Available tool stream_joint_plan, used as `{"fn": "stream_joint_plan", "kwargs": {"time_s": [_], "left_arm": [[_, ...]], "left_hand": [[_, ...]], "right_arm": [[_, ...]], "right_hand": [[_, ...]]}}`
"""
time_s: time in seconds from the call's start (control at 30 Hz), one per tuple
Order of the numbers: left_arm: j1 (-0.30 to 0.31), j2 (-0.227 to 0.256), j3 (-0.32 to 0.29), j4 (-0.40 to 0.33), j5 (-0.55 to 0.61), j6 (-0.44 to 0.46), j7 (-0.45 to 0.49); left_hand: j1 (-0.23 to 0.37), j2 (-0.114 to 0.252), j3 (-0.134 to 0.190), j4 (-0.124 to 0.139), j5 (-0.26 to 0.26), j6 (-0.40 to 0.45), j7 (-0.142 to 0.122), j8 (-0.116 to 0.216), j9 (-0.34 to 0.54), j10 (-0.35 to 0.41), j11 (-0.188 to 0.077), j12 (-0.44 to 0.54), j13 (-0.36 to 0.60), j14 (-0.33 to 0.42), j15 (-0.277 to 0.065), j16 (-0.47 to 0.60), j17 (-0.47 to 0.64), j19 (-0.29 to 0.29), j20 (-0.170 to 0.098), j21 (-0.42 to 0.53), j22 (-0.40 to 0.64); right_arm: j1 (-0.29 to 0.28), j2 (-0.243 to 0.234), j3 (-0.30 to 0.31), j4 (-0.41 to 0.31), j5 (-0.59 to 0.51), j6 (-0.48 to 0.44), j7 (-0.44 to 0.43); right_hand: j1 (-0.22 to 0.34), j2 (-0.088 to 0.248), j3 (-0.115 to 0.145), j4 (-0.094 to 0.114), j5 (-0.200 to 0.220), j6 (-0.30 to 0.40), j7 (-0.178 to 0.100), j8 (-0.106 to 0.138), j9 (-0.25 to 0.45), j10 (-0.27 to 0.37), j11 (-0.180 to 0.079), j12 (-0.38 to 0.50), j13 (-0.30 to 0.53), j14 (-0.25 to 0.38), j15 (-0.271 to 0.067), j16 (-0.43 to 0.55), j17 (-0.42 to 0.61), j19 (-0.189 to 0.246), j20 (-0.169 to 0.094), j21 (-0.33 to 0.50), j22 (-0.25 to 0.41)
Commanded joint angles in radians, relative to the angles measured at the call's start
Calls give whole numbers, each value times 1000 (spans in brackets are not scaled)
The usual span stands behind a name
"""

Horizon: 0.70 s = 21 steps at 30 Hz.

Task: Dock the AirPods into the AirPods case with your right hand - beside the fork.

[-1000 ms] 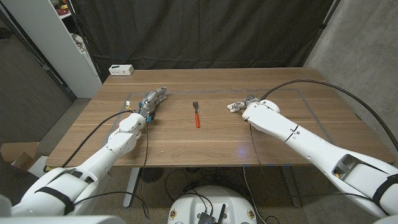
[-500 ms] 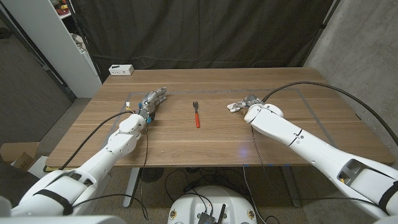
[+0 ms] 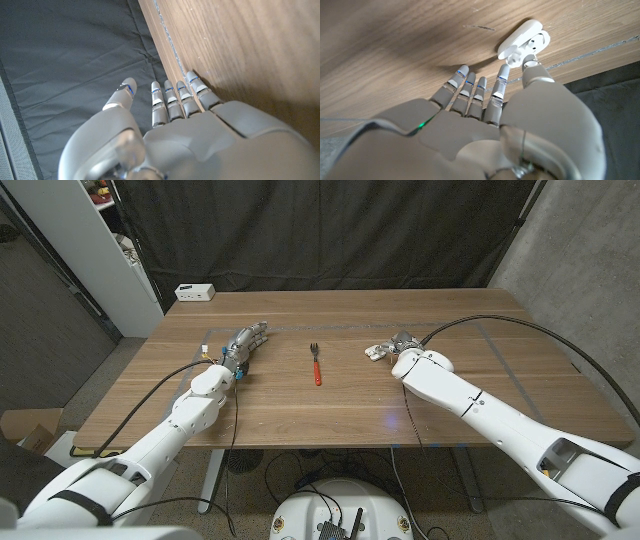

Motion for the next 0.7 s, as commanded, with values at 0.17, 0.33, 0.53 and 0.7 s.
{"fn": "stream_joint_plan", "kwargs": {"time_s": [0.17,0.33,0.53,0.7], "left_arm": [[3,2,0,-6,-1,4,0],[5,3,-1,-6,-2,0,-2],[7,3,-2,-8,-3,6,2],[6,2,-2,-5,-4,5,-1]], "left_hand": [[2,-2,-3,-2,9,1,-6,2,2,1,-4,0,6,-1,-22,0,1,-2,9,-1,1],[2,-2,-3,-2,10,2,-7,3,2,2,-2,1,6,-1,-22,0,1,-2,9,-1,1],[2,-2,-4,-2,9,0,-7,2,2,3,0,1,6,0,-23,0,1,-3,9,-1,1],[-1,-1,-5,0,9,-2,-7,1,2,1,1,0,6,0,-23,0,2,-2,10,-1,1]], "right_arm": [[-18,29,21,50,-14,58,-26],[-41,17,38,25,-13,70,-32],[-75,-7,67,-39,-4,34,-42],[-113,-28,91,-95,0,32,-58]], "right_hand": [[31,6,10,-6,2,10,1,-7,-5,14,-6,13,3,27,-78,15,-1,26,-9,11,0],[24,4,5,1,0,5,-3,-15,-9,14,-4,14,3,27,-77,16,-1,29,-8,10,0],[8,15,1,14,-2,-4,0,-26,-15,8,-6,12,3,24,-76,20,4,29,-7,8,1],[-2,42,3,25,0,-22,-4,-43,-22,-6,-9,8,4,17,-76,21,8,24,-5,4,1]]}}
